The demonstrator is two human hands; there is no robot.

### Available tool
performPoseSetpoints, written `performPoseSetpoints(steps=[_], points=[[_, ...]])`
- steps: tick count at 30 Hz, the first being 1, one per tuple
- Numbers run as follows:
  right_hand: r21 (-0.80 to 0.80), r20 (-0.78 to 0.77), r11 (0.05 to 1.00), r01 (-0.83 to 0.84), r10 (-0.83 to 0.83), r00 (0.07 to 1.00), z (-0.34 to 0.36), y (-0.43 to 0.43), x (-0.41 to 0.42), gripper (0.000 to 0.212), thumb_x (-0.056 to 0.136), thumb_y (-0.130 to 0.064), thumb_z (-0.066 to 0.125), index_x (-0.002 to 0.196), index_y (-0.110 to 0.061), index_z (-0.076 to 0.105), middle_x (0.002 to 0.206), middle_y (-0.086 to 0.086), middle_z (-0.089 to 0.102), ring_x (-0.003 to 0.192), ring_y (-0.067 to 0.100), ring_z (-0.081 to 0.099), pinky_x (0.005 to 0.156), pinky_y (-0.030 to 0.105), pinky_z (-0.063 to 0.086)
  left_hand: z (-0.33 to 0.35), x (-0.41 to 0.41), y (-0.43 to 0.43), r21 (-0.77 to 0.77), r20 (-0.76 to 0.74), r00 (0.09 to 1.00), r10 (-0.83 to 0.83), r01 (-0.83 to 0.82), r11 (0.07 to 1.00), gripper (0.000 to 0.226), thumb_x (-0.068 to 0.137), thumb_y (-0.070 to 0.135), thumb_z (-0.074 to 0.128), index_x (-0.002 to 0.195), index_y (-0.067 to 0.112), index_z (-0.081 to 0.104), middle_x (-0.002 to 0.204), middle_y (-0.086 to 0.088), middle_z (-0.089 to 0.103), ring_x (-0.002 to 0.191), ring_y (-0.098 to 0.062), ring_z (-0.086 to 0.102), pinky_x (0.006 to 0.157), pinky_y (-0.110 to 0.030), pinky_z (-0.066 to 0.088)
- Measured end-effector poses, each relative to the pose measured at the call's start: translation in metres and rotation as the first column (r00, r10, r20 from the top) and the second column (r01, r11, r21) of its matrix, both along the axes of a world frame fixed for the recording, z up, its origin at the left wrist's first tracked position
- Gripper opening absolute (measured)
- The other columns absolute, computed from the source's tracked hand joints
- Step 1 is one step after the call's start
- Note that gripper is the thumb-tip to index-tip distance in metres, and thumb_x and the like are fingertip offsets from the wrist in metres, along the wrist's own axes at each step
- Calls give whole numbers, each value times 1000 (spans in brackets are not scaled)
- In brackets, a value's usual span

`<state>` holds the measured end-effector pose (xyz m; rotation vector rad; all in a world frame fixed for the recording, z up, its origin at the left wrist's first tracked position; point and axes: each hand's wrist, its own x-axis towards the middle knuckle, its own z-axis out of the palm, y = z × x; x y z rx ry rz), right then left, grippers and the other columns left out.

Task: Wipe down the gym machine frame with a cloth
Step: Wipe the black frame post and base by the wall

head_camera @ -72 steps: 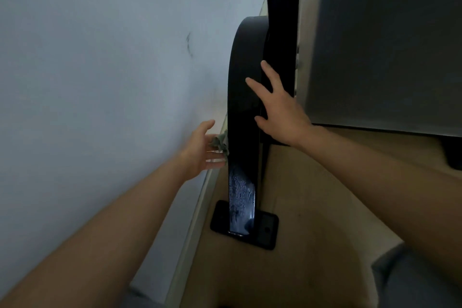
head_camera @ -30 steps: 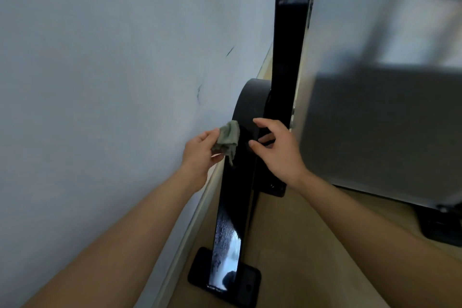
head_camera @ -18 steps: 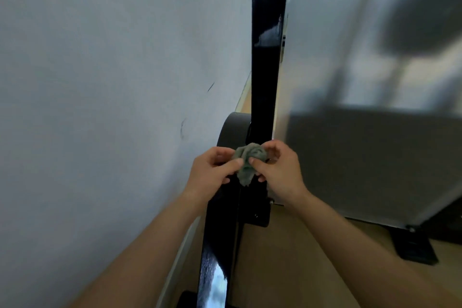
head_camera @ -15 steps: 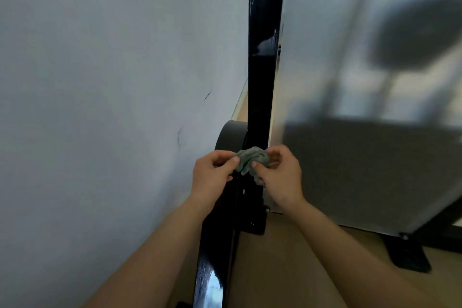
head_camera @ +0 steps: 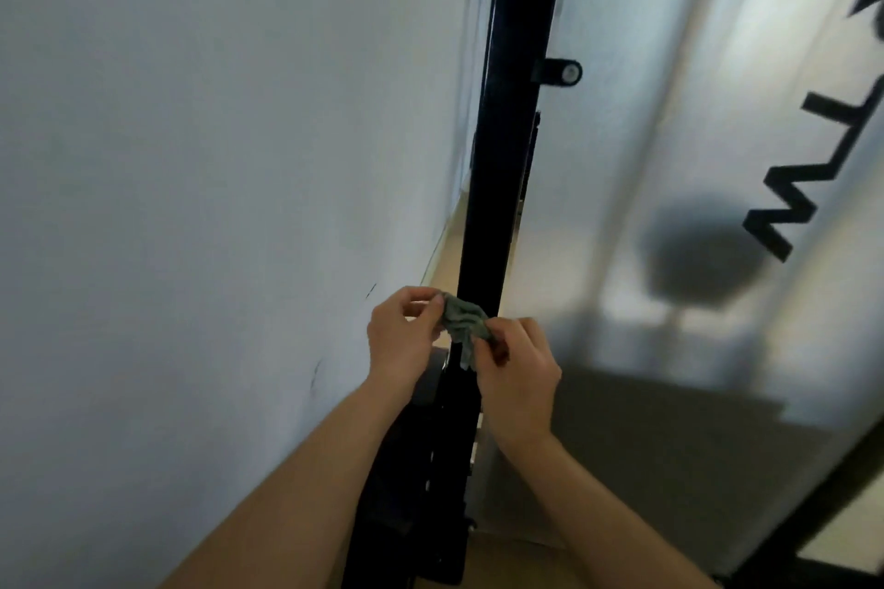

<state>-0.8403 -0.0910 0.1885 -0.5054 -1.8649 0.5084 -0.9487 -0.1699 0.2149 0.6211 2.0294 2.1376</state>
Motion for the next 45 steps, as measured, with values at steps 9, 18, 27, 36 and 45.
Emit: performPoseSetpoints(steps=[9, 18, 27, 36, 45], points=[[42, 32, 999, 30, -31, 999, 118, -6, 1, 11, 83, -2, 78, 88, -8, 70, 88, -3, 61, 67, 2, 54, 63, 3, 42, 108, 3, -2, 203, 69, 984, -165, 148, 968, 23, 90, 15, 75, 105, 33, 74, 103, 10, 76, 95, -9, 73, 82, -25, 59], [-101, -2, 995, 5, -5, 1000, 244, -19, 4, 10, 82, -2, 79, 85, -7, 71, 89, -7, 59, 78, 2, 59, 67, 0, 41, 237, 16, -14, 57, 44, 982, -183, 180, 982, 36, 82, 3, 79, 111, 26, 77, 103, 11, 75, 97, -5, 71, 75, -16, 57], [-123, -43, 992, 1, -6, 999, 384, -17, 1, 10, 84, -2, 77, 86, -9, 69, 88, -6, 61, 71, 4, 60, 64, 7, 50, 382, 13, -12, 8, -23, 992, -126, 126, 992, 31, 82, 6, 81, 109, 22, 75, 102, 11, 75, 94, 0, 70, 82, -18, 58], [-143, -104, 988, -65, 50, 993, 534, -12, -9, 16, 83, 6, 74, 83, -8, 66, 86, -7, 59, 67, 18, 65, 57, 38, 58, 533, 2, -14, 21, -35, 983, -182, 183, 983, 38, 79, -2, 79, 106, 24, 74, 101, 11, 74, 91, 3, 70, 75, -17, 58], [-91, -65, 996, -8, 2, 998, 669, -11, -4, 16, 82, 6, 75, 81, -8, 68, 83, -2, 61, 71, 7, 61, 64, 13, 50, 648, -3, -9, -78, -88, 979, -182, 176, 981, 20, 80, 13, 84, 98, 17, 78, 86, 9, 76, 76, -1, 71, 69, -12, 55]])
